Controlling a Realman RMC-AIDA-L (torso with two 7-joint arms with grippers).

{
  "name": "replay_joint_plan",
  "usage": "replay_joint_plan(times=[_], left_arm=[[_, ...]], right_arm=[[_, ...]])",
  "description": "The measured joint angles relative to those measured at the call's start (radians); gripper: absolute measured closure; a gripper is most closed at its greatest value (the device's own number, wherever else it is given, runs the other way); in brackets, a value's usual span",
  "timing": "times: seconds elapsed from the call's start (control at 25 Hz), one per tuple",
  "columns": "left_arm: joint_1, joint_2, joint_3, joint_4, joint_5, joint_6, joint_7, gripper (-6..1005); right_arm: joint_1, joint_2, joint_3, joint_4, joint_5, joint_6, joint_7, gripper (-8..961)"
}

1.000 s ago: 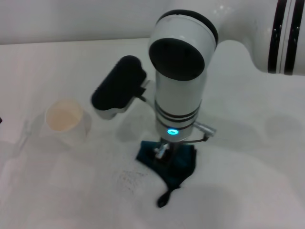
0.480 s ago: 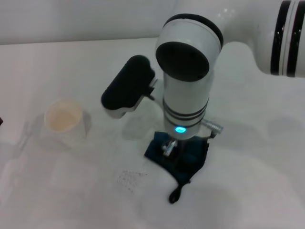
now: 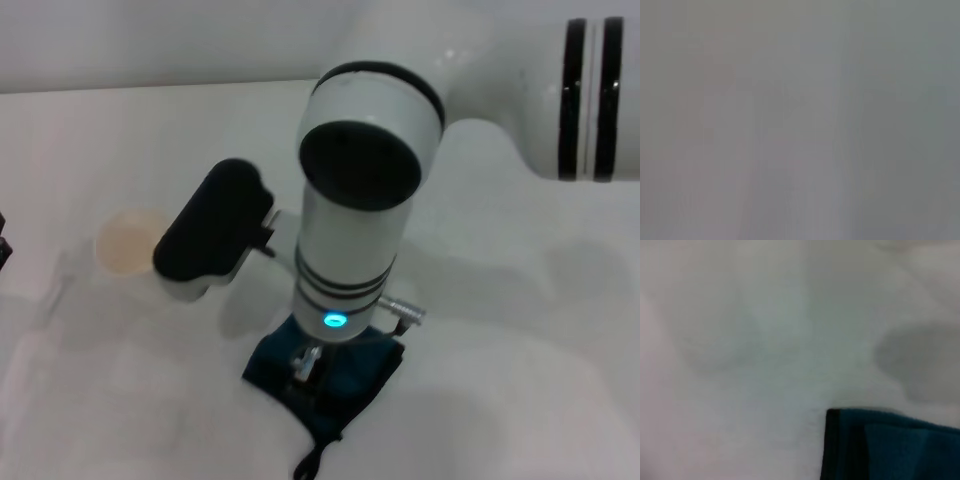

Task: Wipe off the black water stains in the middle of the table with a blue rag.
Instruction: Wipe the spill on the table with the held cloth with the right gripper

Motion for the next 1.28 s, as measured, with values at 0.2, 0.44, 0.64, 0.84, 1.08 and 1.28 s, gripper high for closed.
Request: replay_joint_plan(times=[0.2, 0.44, 0.64, 0.84, 1.08, 1.28], left_arm=[[0.004, 0.0, 0.0, 0.0, 0.0, 0.0, 0.0, 120], [0.005, 0.0, -0.001, 0.0, -0.001, -0.001, 0.0, 120], [0.001, 0.0, -0.002, 0.0, -0.001, -0.004, 0.0, 120], [-0.001, 0.0, -0.002, 0.0, -0.002, -0.006, 0.0, 119], [0.008, 0.0, -0.002, 0.0, -0.003, -0.005, 0.0, 119], [0.012, 0.0, -0.001, 0.0, -0.004, -0.003, 0.0, 120]], right_arm=[[0.04, 0.0, -0.053, -0.012, 0.073, -0.048, -0.006, 899], [0.054, 0.0, -0.087, -0.025, 0.124, -0.053, -0.031, 899], [0.059, 0.0, -0.093, -0.016, 0.142, -0.059, -0.048, 898], [0.068, 0.0, -0.082, 0.015, 0.095, -0.043, -0.024, 898], [0.066, 0.0, -0.038, 0.06, 0.007, -0.005, -0.009, 897], [0.057, 0.0, -0.025, 0.103, -0.026, 0.02, -0.007, 897]])
